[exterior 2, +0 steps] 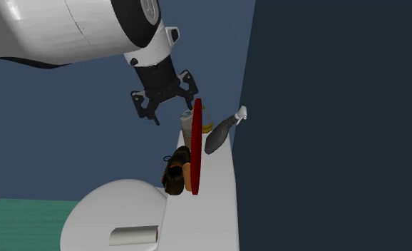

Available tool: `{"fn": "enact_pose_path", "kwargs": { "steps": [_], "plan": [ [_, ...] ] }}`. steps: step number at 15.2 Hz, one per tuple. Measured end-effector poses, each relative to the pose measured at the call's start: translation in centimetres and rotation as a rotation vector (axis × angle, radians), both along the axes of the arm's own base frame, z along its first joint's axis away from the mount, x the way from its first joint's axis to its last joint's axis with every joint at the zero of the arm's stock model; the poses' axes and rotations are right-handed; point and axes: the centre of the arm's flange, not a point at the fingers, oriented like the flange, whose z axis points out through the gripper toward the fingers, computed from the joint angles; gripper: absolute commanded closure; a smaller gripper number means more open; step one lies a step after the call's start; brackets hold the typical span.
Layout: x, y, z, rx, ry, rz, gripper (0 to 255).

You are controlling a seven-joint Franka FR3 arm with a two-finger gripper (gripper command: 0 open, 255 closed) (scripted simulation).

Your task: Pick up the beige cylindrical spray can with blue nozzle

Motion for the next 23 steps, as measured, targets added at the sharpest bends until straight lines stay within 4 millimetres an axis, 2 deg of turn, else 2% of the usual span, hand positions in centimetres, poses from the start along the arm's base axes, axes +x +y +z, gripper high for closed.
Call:
{"fn": "enact_pose_path", "kwargs": {
  "steps": [3, 11, 14, 19, 20, 23],
  "plan": [
    [3.5, -0.4, -2.1, -0.037, 0.011, 0.058, 0],
    [12.2, 0.2, -7.5, -0.132, 0.036, 0.206, 0],
    [12.9, 0.1, -9.0, -0.139, 0.038, 0.219, 0],
    [13.0, 0.2, -11.6, -0.14, 0.039, 0.221, 0],
    [13.0, 0.1, -11.7, -0.14, 0.038, 0.221, 255],
    [13.0, 0.1, -11.8, -0.14, 0.037, 0.221, 255]
  ]
}}
